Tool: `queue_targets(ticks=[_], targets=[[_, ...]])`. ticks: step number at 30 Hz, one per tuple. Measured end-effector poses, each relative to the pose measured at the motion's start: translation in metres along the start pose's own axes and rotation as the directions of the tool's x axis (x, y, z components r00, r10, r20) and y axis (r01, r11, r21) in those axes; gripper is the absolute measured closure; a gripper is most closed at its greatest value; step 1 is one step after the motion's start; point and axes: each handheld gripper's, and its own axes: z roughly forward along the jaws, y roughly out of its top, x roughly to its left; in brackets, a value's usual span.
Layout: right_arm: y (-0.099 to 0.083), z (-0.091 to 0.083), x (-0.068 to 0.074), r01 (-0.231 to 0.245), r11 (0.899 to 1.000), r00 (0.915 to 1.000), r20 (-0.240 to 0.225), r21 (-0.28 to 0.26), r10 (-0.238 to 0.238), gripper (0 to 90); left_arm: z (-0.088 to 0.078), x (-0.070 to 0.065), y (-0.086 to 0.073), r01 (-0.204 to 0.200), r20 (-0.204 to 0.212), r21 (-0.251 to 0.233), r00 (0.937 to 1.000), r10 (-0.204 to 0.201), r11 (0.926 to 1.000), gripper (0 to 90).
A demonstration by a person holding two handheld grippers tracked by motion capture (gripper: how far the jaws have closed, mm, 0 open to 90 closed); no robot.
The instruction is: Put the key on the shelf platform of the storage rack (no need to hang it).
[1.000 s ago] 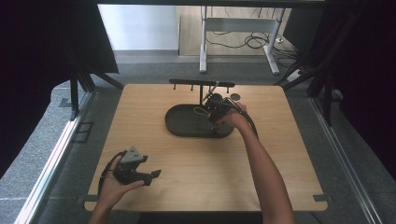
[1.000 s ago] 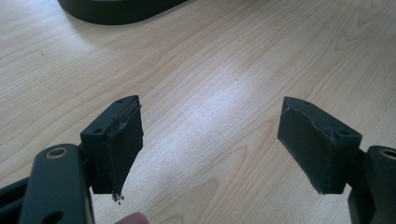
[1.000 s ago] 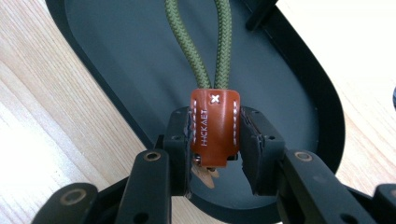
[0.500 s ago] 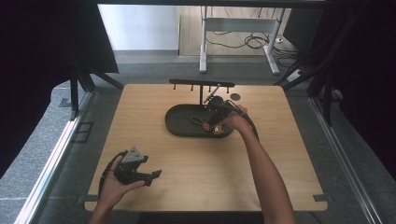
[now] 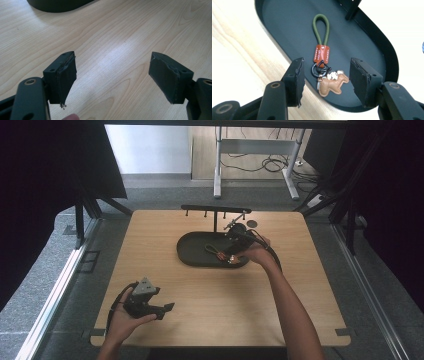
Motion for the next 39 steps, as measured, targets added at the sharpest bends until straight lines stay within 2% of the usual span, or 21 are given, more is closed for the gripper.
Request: queue_targets(ticks=[5,10,17,18,23,27,28,39], targets=[[-0.012,-0.013,0.012,0.007,0.999,0.9998,-0.016,-0.04,-0.008,46.4,0.002,-0.002,0.001,-0.004,0.0,0.008,1.0,0.004,1.0,22.6],[-0.025,-0.021,0.015,0.013,0.998,0.9996,-0.023,-0.054,-0.014,46.3,0.003,-0.004,0.001,-0.009,0.001,0.011,1.0,0.009,0.9999,22.6],[-0.061,-0.034,0.016,0.006,0.997,0.9997,-0.024,-0.083,-0.008,46.1,0.006,-0.006,0.001,-0.01,0.0,0.017,0.9999,0.01,0.9998,22.6],[-0.061,-0.034,0.016,0.006,0.997,0.9997,-0.024,-0.083,-0.008,46.1,0.006,-0.006,0.001,-0.01,0.0,0.017,0.9999,0.01,0.9998,22.6],[-0.087,-0.041,0.021,-0.001,0.995,0.9997,-0.024,-0.102,-0.001,46.1,0.007,-0.006,0.001,-0.009,-0.005,0.024,1.0,0.009,0.9997,22.6],[-0.1,-0.042,0.026,0.005,0.994,0.9997,-0.025,-0.11,-0.008,45.9,0.007,-0.006,0.001,-0.01,-0.006,0.023,0.9999,0.01,0.9997,22.6],[-0.109,-0.041,0.029,0.003,0.993,0.9997,-0.025,-0.118,-0.006,45.8,0.007,-0.006,0.001,-0.009,-0.006,0.024,0.9999,0.009,0.9997,22.6],[-0.155,-0.038,0.046,-0.03,0.988,0.9989,-0.039,-0.151,0.025,45.0,0.007,-0.006,0.001,-0.009,-0.006,0.026,0.9999,0.009,0.9996,22.6]])
